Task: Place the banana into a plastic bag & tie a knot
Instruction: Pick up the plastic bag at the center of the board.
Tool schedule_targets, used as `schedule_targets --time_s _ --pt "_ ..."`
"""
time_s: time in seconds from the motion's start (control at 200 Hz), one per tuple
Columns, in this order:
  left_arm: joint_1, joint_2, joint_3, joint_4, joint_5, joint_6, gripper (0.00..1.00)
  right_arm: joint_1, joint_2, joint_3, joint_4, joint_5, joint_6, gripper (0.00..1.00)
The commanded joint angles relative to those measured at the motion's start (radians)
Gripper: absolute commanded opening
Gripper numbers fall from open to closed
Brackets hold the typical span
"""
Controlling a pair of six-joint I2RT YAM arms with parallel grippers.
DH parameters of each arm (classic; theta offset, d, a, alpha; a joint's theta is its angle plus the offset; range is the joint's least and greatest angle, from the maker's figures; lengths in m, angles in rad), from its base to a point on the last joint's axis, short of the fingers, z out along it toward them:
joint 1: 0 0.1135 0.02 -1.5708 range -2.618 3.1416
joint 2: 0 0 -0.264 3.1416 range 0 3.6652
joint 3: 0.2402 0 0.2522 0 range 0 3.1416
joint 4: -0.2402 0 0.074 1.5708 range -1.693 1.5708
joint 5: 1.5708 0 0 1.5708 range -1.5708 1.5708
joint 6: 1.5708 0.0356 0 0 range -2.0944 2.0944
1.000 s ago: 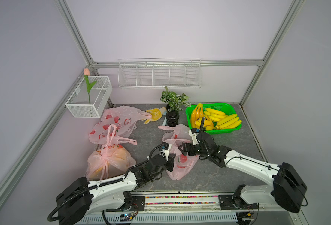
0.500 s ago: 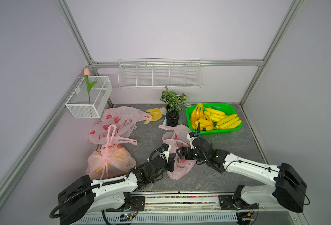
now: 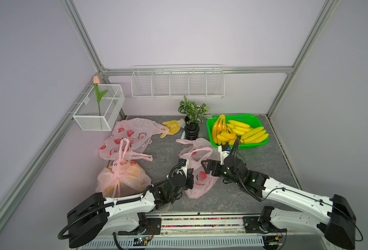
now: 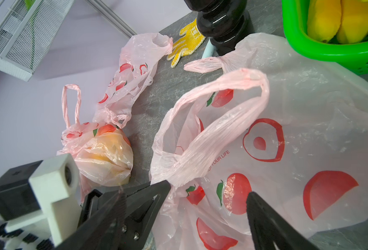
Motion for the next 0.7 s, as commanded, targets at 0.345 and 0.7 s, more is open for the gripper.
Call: schedule_targets --time_s 0.345,0.7 --pt "-0.033 -0.053 -0.028 0.154 0.143 0.026 0.0 -0.061 0.164 0.071 0.092 -0.104 -0.039 0.86" --pt "-0.03 -0.242 -0.04 -0.128 0.038 -0.044 0.42 -0.073 0.061 0.037 -0.003 -0.04 -0.248 0.1"
